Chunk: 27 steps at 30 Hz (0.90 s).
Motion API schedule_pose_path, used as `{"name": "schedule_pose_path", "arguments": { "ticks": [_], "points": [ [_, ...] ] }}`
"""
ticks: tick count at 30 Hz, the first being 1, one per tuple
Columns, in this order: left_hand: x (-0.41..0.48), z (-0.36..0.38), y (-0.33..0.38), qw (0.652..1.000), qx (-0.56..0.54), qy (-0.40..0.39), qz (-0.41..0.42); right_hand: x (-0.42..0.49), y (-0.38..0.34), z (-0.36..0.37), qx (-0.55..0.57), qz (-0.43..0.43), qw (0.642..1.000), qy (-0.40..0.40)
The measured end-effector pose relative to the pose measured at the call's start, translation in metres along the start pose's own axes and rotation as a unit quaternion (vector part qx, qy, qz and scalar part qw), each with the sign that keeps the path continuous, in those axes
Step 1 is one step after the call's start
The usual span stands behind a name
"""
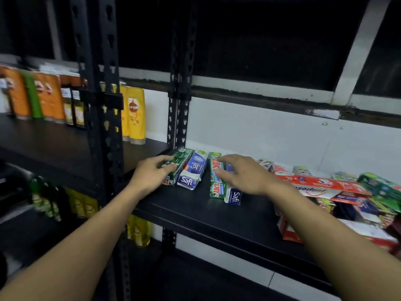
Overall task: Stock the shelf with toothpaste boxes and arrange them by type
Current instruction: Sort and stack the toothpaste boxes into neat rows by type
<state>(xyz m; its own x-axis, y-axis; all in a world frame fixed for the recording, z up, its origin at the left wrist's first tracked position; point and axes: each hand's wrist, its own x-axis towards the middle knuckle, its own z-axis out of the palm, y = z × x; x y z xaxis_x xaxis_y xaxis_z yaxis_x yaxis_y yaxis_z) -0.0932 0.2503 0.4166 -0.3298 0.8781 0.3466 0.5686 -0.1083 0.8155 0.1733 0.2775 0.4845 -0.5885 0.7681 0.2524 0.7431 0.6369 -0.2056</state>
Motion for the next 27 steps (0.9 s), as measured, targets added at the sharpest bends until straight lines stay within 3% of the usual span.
{"name": "schedule_pose_path", "arguments": {
  "ticks": [6, 11, 27],
  "points": [
    [0.002, 0.000, -0.003, 1.000, 0.025, 0.005, 0.006, 0.032, -0.008, 0.035, 0.000, -0.002, 0.996, -0.084],
    [0.005, 0.002, -0.003, 1.000, 0.021, 0.013, 0.008, 0.043, -0.010, 0.044, -0.067, -0.009, 0.989, -0.135],
    [-0.004, 0.000, 0.000, 1.000, 0.007, -0.002, -0.001, -0.002, -0.018, 0.034, -0.056, -0.033, 0.988, -0.138]
  ]
}}
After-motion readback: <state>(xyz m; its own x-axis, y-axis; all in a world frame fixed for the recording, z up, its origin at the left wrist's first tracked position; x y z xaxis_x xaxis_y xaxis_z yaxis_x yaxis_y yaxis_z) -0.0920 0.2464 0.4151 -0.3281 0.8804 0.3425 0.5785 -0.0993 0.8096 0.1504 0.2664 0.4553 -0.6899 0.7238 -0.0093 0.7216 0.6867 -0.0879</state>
